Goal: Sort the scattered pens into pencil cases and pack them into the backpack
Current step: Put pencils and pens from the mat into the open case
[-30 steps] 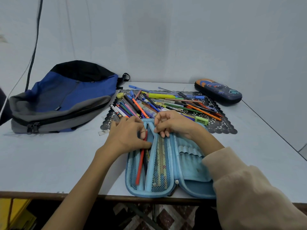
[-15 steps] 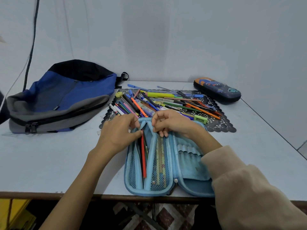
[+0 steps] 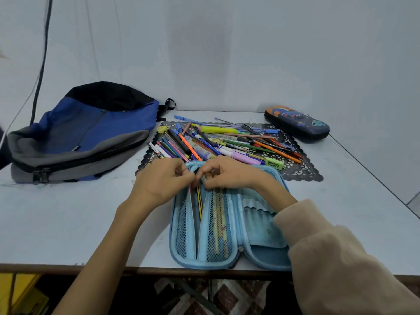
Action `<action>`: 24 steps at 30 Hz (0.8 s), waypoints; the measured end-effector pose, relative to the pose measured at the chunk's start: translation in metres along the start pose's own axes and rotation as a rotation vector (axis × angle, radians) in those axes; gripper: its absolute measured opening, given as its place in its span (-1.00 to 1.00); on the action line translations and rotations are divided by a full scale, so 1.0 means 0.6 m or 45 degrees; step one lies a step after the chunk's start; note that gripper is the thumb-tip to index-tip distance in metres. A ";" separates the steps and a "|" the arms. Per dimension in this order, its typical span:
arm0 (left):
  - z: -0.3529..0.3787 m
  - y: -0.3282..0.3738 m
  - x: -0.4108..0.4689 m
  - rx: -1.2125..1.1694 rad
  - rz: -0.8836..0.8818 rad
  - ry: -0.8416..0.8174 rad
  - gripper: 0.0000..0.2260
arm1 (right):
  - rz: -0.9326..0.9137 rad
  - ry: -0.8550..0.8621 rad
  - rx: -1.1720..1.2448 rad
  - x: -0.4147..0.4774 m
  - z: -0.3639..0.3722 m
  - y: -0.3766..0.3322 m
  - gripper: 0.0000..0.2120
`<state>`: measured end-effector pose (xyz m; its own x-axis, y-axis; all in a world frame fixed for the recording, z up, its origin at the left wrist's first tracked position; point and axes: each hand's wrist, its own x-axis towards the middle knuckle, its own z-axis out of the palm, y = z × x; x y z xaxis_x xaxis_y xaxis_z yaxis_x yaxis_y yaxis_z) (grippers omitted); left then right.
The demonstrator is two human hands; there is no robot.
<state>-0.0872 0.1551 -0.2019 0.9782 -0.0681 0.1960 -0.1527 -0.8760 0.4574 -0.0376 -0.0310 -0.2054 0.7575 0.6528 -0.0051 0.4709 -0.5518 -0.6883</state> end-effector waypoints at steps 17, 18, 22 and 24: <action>0.007 -0.034 -0.003 -0.426 0.112 -0.197 -0.69 | 0.132 0.038 0.297 -0.008 -0.006 0.000 -0.87; 0.008 -0.036 -0.003 -0.443 0.124 -0.212 -0.77 | 0.147 0.045 0.354 -0.008 -0.007 -0.001 -0.86; 0.013 -0.043 -0.006 -0.430 0.153 -0.288 -0.88 | 0.234 0.115 0.639 -0.009 -0.008 -0.001 -0.80; 0.018 -0.042 -0.006 -0.417 0.160 -0.269 -0.84 | 0.269 0.137 0.705 -0.009 -0.008 0.000 -0.78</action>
<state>-0.0854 0.1724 -0.2239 0.9512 -0.2914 0.1015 -0.2764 -0.6586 0.6998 -0.0393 -0.0370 -0.2022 0.8644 0.4859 -0.1294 0.0214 -0.2927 -0.9560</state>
